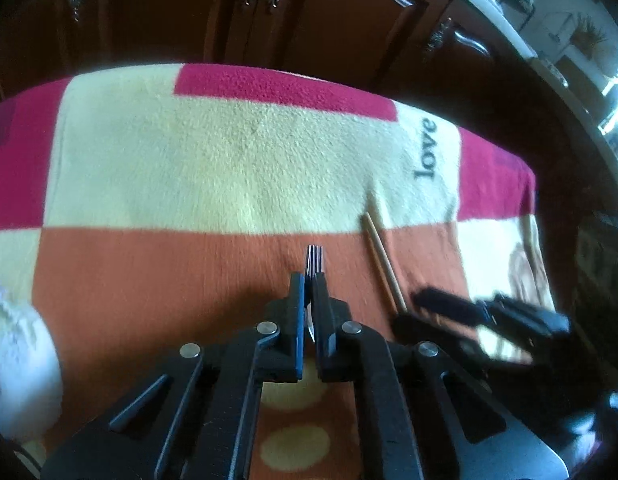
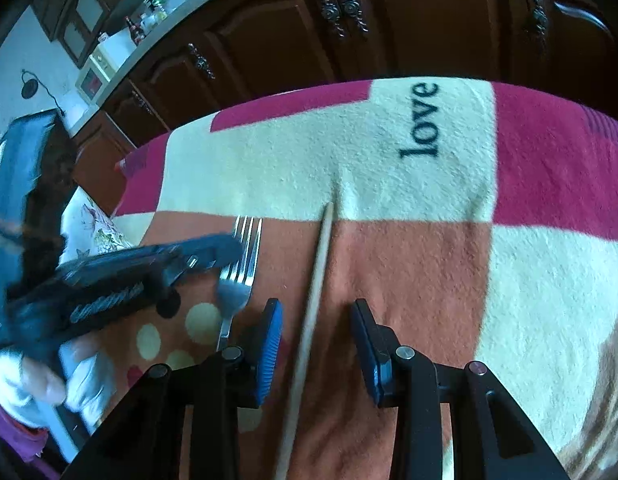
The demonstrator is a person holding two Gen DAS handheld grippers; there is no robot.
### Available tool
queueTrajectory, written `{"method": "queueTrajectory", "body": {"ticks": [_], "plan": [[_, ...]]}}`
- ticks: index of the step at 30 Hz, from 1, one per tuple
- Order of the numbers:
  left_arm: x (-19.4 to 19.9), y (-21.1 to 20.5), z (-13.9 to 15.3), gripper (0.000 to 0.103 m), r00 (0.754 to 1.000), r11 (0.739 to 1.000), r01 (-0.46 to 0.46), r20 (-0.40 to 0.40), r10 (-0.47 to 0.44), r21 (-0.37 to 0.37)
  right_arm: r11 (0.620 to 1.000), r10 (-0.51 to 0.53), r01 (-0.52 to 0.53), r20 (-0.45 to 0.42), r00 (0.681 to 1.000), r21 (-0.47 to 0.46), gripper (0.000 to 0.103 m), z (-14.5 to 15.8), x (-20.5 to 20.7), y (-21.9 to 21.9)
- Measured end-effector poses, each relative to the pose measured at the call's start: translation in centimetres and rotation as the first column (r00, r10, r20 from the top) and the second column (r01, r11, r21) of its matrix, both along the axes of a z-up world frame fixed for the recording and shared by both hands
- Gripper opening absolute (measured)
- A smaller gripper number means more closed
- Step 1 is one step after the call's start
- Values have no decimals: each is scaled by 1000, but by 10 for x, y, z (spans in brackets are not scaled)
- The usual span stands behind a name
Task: Organize utensils
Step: 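Grasp the metal fork with the left tool while the right tool grasps the chopstick, then lift the fork with the left tool while the right tool lifts the chopstick toward the cup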
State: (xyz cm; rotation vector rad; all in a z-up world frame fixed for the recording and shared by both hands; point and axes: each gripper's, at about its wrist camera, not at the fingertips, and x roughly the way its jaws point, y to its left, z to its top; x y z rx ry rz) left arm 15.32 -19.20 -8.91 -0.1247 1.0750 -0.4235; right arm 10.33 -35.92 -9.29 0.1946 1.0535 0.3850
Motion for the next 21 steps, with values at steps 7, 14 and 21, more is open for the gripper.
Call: {"method": "queueTrajectory", "body": {"ticks": [7, 14, 21], "plan": [[-22, 15, 1, 2, 1000, 1000, -19, -13, 19, -13, 996, 0, 0, 1, 1000, -93, 29, 1, 23, 19], [-54, 34, 7, 2, 999, 999, -36, -19, 35, -27, 975, 38, -34, 11, 999, -219, 8, -1, 39, 37], [-88, 49, 34, 1, 999, 998, -24, 21, 25, -66, 998, -23, 28, 86, 996, -55, 5, 41, -7, 16]]}}
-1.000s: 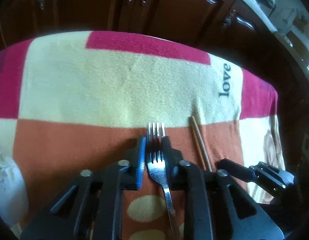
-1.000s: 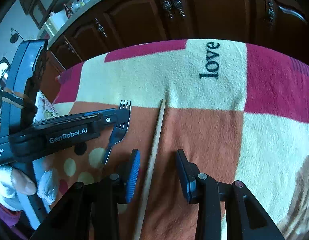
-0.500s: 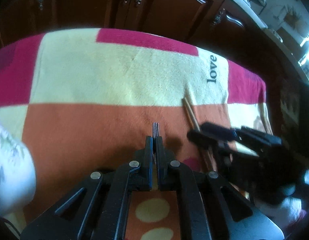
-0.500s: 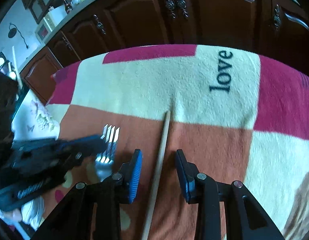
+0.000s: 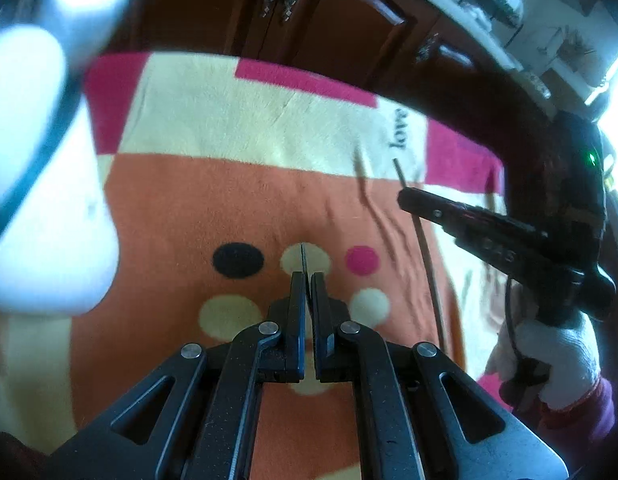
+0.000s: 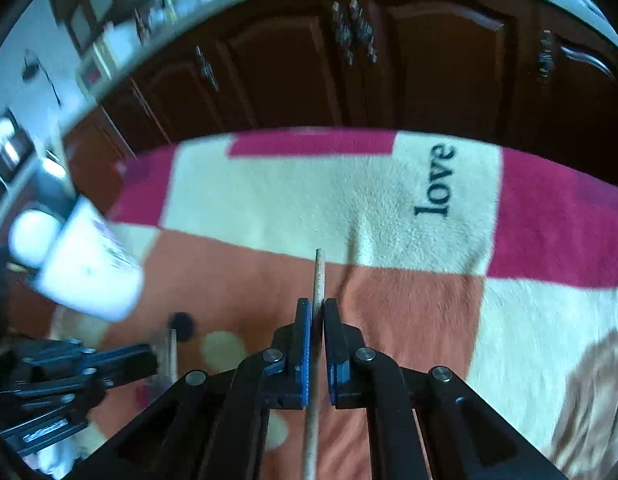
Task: Organize utensils
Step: 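Lift the fork with the left tool while the right tool lifts the chopstick toward the cup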
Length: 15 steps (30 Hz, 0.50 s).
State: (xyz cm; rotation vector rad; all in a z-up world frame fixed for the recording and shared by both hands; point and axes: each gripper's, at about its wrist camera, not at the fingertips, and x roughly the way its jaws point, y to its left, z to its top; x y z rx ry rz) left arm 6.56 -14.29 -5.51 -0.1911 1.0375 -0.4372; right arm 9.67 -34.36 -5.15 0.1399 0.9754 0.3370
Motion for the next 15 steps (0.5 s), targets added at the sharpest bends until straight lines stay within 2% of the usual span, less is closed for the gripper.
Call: {"method": "queueTrajectory", "body": {"ticks": [7, 12, 15], "plan": [[-37, 15, 45, 0, 996, 999, 24, 82, -21, -38, 996, -31, 19, 138, 990, 88, 6, 57, -63, -6], [-61, 25, 73, 0, 991, 998, 38, 133, -31, -48, 999, -19, 13, 221, 975, 32, 6, 89, -95, 11], [-72, 31, 86, 1, 986, 998, 39, 166, -30, -51, 999, -25, 16, 250, 968, 38, 5, 102, -111, 13]]}}
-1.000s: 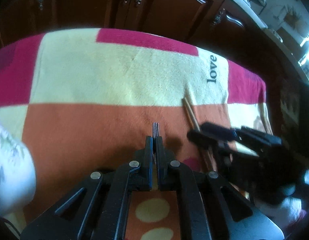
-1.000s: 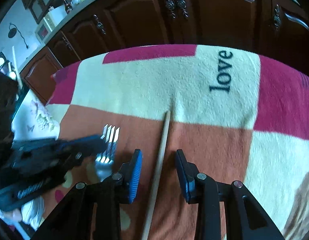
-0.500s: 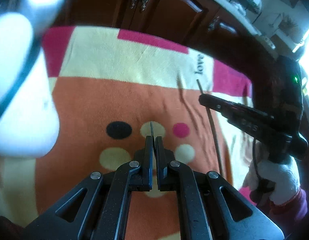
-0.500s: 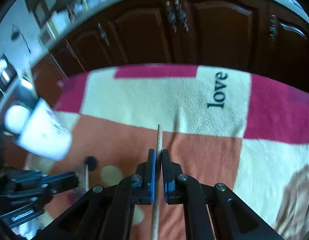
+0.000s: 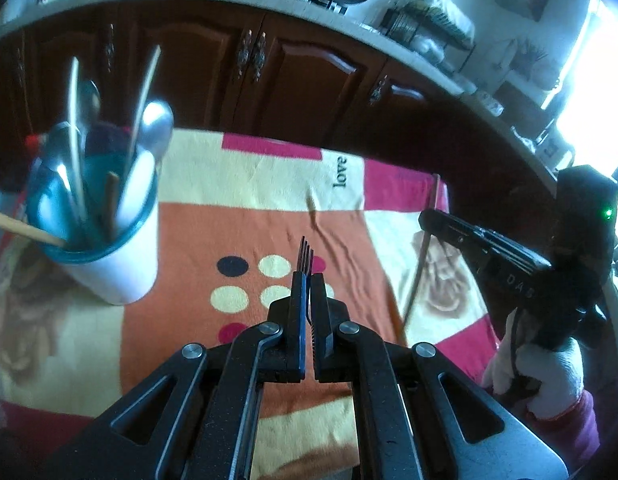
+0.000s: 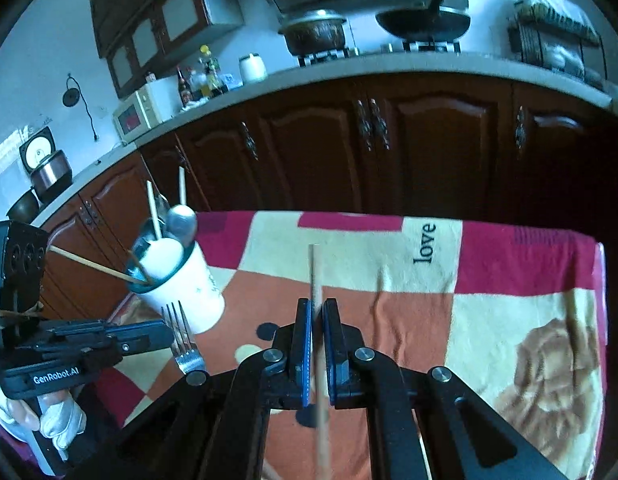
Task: Organize utensils
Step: 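Lift the fork with the left tool while the right tool lifts the chopstick toward the cup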
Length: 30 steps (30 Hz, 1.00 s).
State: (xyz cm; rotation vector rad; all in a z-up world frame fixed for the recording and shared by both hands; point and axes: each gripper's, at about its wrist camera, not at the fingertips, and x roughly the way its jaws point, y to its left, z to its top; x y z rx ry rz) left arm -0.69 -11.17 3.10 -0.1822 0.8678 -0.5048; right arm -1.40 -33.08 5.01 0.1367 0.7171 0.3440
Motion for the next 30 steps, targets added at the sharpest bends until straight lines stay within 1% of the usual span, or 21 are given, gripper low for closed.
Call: {"method": "queueTrajectory", "body": {"ticks": [8, 19, 25, 30], "plan": [[-21, 21, 27, 1, 998, 1000, -12, 68, 13, -7, 1000, 1, 0, 41, 999, -8, 5, 19, -19, 13], [-34, 51, 70, 1, 987, 999, -41, 153, 46, -32, 998, 50, -46, 123, 991, -38, 5, 64, -13, 43], [-31, 75, 106, 1, 979, 996, -56, 190, 67, -67, 995, 93, -84, 170, 981, -56, 5, 96, -5, 65], [-25, 103, 145, 1, 959, 990, -102, 256, 123, -95, 989, 140, -127, 221, 965, -70, 5, 128, 2, 87]]}}
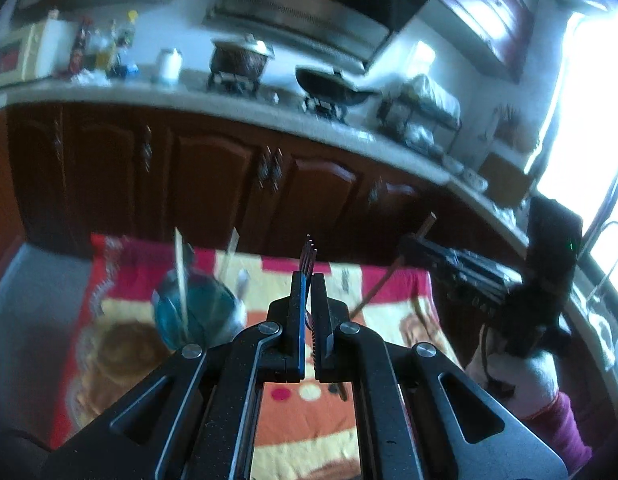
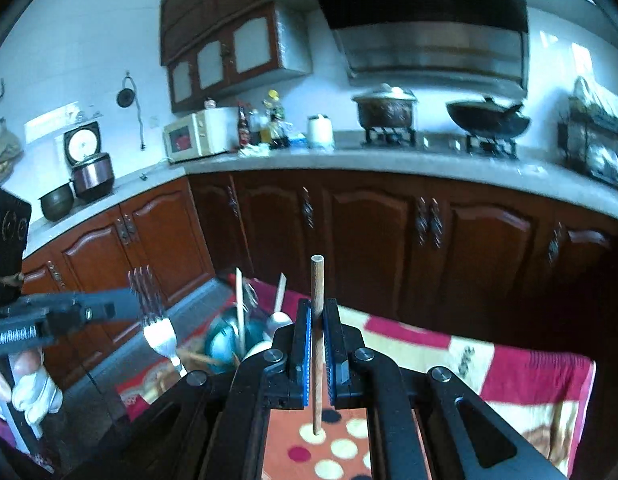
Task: Organize utensils
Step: 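Lift the fork with the left tool while the right tool lifts the chopstick toward the cup, then lower the fork and chopstick into the cup with both tools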
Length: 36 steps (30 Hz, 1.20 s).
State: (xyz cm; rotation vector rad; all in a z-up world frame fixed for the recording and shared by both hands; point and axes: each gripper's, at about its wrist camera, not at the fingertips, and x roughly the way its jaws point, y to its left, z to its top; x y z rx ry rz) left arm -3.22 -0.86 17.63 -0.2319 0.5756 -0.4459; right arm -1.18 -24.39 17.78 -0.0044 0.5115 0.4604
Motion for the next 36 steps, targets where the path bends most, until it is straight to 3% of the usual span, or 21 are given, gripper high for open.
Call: {"method": "queueTrajectory", "body": {"ticks": [7, 14, 23, 31, 36], "plan": [[24, 41, 36, 1, 988, 991, -134, 84, 132, 12, 998, 54, -56, 78, 995, 13, 5, 48, 12, 32], [58, 68, 35, 1, 970, 970, -230, 105, 221, 81, 995, 102, -104, 104, 989, 12, 5, 66, 34, 71], [85, 82, -11, 1, 954, 931, -297, 103, 281, 212, 993, 117, -118, 36, 992, 27, 5, 29, 85, 112], [101, 74, -58, 1, 963, 926, -263, 18, 269, 270, 992, 123, -120, -121, 985, 34, 5, -40, 131, 134], [108, 64, -77, 1, 967, 930, -236, -29, 254, 281, 993, 121, -118, -189, 974, 29, 5, -67, 148, 136]]}}
